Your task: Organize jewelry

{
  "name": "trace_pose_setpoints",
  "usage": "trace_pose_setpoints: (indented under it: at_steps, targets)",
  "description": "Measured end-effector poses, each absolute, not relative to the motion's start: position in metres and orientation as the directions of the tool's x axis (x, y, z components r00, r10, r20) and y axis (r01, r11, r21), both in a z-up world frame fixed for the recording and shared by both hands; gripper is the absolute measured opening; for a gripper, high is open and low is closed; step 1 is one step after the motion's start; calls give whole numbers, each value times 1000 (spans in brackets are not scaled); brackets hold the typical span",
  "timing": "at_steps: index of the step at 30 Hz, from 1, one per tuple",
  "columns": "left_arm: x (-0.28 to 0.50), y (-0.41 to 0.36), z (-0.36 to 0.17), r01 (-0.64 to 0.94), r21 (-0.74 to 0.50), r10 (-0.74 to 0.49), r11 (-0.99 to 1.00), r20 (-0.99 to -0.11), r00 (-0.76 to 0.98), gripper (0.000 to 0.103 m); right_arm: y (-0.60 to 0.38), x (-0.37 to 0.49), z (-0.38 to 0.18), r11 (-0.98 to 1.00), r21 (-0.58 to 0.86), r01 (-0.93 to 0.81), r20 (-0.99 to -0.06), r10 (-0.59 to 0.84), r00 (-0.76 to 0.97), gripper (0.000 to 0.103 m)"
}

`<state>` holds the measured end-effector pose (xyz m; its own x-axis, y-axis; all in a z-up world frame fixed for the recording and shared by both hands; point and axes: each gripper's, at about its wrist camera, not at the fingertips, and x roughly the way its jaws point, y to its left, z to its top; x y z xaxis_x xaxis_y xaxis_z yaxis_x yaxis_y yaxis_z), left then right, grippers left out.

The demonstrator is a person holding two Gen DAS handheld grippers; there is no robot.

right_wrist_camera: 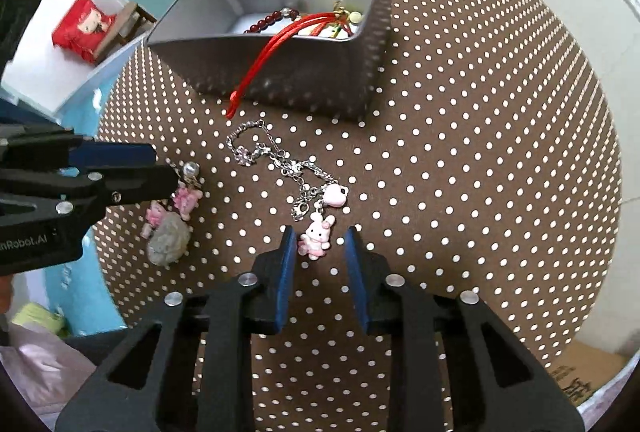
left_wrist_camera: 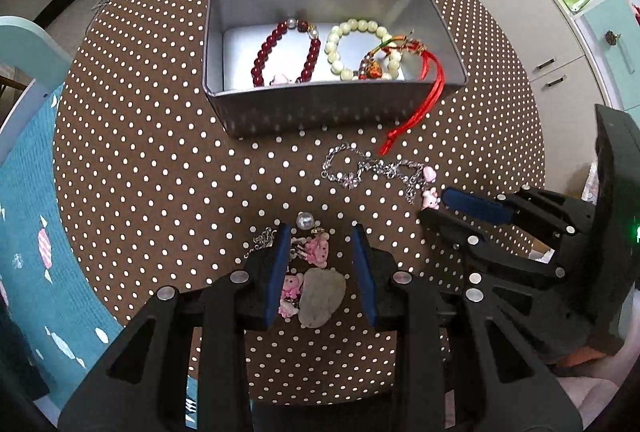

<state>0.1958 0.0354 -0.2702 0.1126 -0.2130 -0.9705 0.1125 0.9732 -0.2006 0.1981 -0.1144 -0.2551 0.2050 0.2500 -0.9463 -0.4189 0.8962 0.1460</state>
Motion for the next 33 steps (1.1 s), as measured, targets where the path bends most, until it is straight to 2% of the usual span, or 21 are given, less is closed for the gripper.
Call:
trace_pose_setpoints:
  at_steps: [3, 5, 17, 26, 28, 30, 33]
  targets:
    - [194, 34, -276, 113, -199, -211, 973, -973, 99, 32, -107, 192, -257, 892, 112, -438, -946, 230, 227, 21]
    - [195, 30, -279, 117, -198, -210, 973, -973, 94, 32, -108, 192, -258, 900, 94, -426, -946, 214, 244, 11]
    - [222, -3, -298, 180, -181, -199, 967, -976, 85, 32, -150, 197, -246, 926, 269, -266, -911, 335, 241, 10]
    - [252, -35, -308, 208, -158, -179, 965, -980, 86, 31, -178, 202, -235, 931, 310, -194, -898, 353, 263, 10]
    - [254, -38, -309, 210, -157, -180, 965, -979, 94, 28, -188, 202, -235, 932, 317, -178, -897, 356, 263, 11]
    - [258, -43, -311, 218, -136, -160, 966, -982, 96, 16, -195, 204, -235, 932, 321, -166, -897, 356, 261, 11]
    - [262, -44, -317, 229, -130, -154, 965, -984, 93, 14, -199, 206, -236, 932, 325, -157, -898, 357, 257, 10]
